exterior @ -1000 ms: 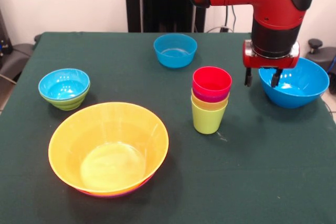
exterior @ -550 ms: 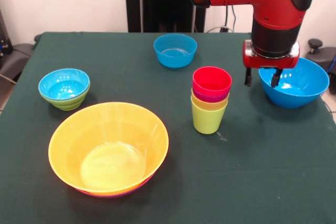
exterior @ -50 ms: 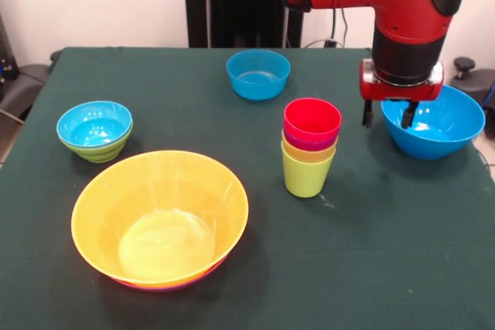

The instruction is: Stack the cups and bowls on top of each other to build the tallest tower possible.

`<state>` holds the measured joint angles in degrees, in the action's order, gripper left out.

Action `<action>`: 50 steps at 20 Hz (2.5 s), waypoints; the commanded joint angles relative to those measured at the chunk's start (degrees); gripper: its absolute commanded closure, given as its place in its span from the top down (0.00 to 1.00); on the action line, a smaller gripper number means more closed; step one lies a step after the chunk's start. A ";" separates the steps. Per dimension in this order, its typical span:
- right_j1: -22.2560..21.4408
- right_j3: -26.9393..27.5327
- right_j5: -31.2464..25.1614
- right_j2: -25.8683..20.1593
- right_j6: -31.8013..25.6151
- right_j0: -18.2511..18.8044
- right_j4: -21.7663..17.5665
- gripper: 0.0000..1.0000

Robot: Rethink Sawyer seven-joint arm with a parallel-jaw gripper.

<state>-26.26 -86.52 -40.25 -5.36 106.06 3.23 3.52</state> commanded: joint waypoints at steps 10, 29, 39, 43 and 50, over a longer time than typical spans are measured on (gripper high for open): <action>0.68 1.41 -3.57 -16.28 -6.42 7.13 0.29 1.00; 4.95 -4.99 0.25 -30.67 -18.09 19.47 -7.94 1.00; 1.52 -6.30 -9.33 -40.98 -23.07 26.60 -13.89 1.00; 0.80 -5.08 -13.30 -43.34 -25.56 28.00 -16.20 1.00; -5.68 -4.91 -15.36 -40.25 -17.44 26.65 -20.32 1.00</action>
<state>-26.46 -90.93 -50.32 -45.69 100.36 31.29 -10.26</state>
